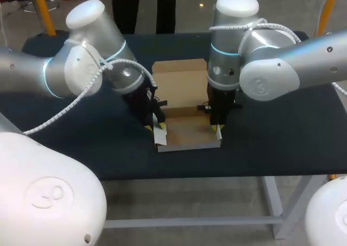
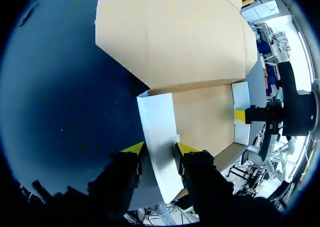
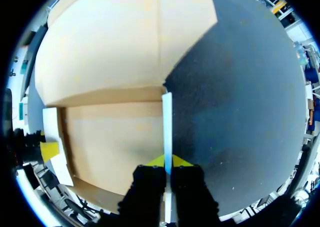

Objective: Assemble the packaging by folding the flat box into shape, placing the metal phone stand inside, and closing the box properly

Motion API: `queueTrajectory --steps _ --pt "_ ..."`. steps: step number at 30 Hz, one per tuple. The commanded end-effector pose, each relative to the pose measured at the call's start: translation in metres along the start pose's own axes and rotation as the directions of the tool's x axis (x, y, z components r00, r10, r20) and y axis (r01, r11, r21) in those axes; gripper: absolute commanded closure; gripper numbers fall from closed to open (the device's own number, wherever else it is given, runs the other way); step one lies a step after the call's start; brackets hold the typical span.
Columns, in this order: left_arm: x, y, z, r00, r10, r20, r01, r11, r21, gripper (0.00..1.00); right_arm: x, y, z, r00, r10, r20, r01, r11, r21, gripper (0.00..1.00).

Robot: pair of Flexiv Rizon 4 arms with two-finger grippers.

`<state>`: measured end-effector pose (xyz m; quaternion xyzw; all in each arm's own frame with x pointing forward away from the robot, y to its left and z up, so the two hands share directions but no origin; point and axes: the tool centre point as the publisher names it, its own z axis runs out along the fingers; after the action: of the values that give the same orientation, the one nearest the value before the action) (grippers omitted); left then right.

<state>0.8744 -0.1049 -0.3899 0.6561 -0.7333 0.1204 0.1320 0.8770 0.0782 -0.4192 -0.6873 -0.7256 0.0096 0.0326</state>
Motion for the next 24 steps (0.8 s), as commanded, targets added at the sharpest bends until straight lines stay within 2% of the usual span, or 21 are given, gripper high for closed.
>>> queueTrajectory --steps 1,10,16,19,22,24 --pt "-0.002 -0.002 0.0 0.982 -0.007 0.188 0.01 1.0 -0.01 0.64 0.001 0.001 0.0 1.0 0.0 0.001 0.0 1.0 0.004 1.0" --pt "-0.007 -0.001 0.004 0.971 -0.016 0.238 0.023 0.999 -0.029 0.78 0.001 0.001 0.0 1.0 0.0 0.001 0.0 1.0 0.004 1.0" --pt "-0.008 -0.001 0.008 0.963 -0.021 0.27 0.031 0.999 -0.03 0.83 0.001 0.001 0.0 1.0 0.0 0.001 0.0 1.0 0.004 1.0" --pt "-0.009 0.0 0.009 0.96 -0.023 0.281 0.033 0.999 -0.03 0.89 0.001 0.001 0.0 1.0 0.0 0.001 0.0 1.0 0.004 1.0" --pt "-0.009 0.001 0.01 0.954 -0.025 0.298 0.035 0.999 -0.029 0.88 0.001 0.001 0.0 1.0 0.0 0.001 0.0 1.0 0.004 1.0" --pt "-0.009 0.002 0.011 0.95 -0.028 0.31 0.038 0.999 -0.029 0.82 0.001 0.001 0.0 1.0 0.0 0.001 0.0 1.0 0.004 1.0"
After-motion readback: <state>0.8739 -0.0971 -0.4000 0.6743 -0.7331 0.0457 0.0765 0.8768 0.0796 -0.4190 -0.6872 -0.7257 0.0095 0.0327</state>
